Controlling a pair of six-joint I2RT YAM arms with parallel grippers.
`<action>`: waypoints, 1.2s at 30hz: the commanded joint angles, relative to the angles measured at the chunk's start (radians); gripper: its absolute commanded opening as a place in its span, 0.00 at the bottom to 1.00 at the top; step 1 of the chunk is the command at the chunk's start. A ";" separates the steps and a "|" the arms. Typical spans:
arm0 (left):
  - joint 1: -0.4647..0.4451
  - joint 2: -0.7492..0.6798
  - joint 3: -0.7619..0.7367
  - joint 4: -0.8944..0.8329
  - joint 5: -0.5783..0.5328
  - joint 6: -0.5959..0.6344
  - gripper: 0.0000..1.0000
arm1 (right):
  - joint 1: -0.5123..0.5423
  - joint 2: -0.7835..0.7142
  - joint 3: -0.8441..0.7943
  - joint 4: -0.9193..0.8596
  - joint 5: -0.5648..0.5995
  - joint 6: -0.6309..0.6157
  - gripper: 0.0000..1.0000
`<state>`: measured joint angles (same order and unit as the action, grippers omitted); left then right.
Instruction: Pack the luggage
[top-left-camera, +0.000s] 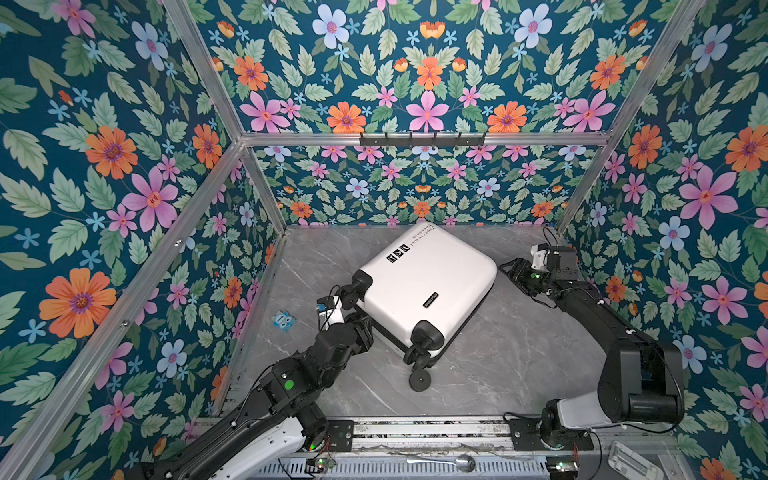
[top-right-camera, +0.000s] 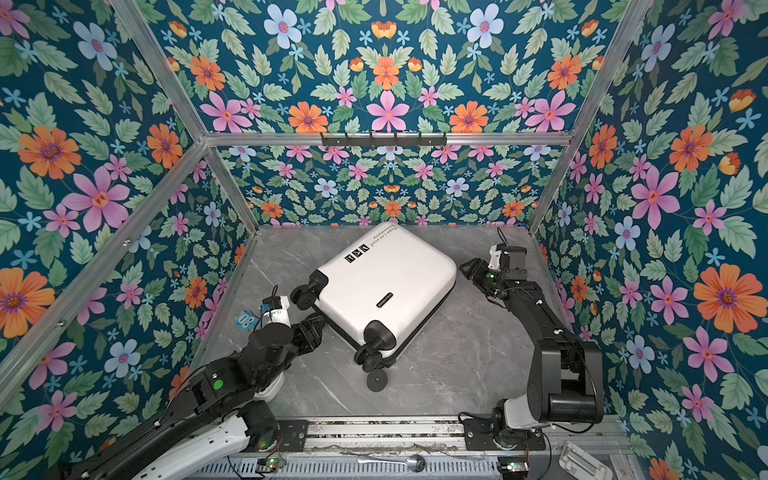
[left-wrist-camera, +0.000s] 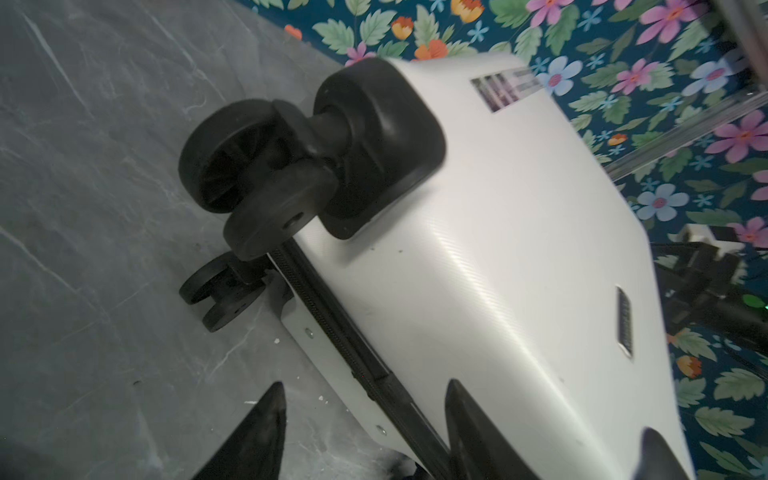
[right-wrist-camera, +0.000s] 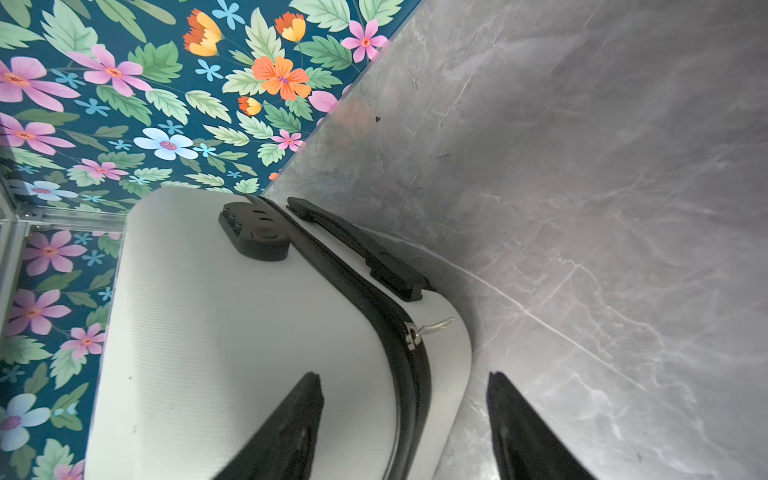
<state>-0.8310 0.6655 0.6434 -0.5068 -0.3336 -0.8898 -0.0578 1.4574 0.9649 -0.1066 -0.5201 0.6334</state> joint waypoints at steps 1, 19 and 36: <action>0.057 0.040 -0.014 0.064 0.160 0.026 0.59 | 0.013 0.008 0.014 0.008 -0.044 0.032 0.64; 0.190 0.131 -0.039 0.149 0.185 0.062 0.60 | 0.024 0.103 -0.029 0.234 -0.212 0.179 0.66; 0.297 0.117 -0.050 0.150 0.276 0.101 0.62 | 0.038 0.231 0.192 0.313 -0.342 0.245 0.99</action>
<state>-0.5442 0.7727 0.5968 -0.3969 -0.1005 -0.8047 -0.0372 1.6402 1.1187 0.2008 -0.7807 0.8852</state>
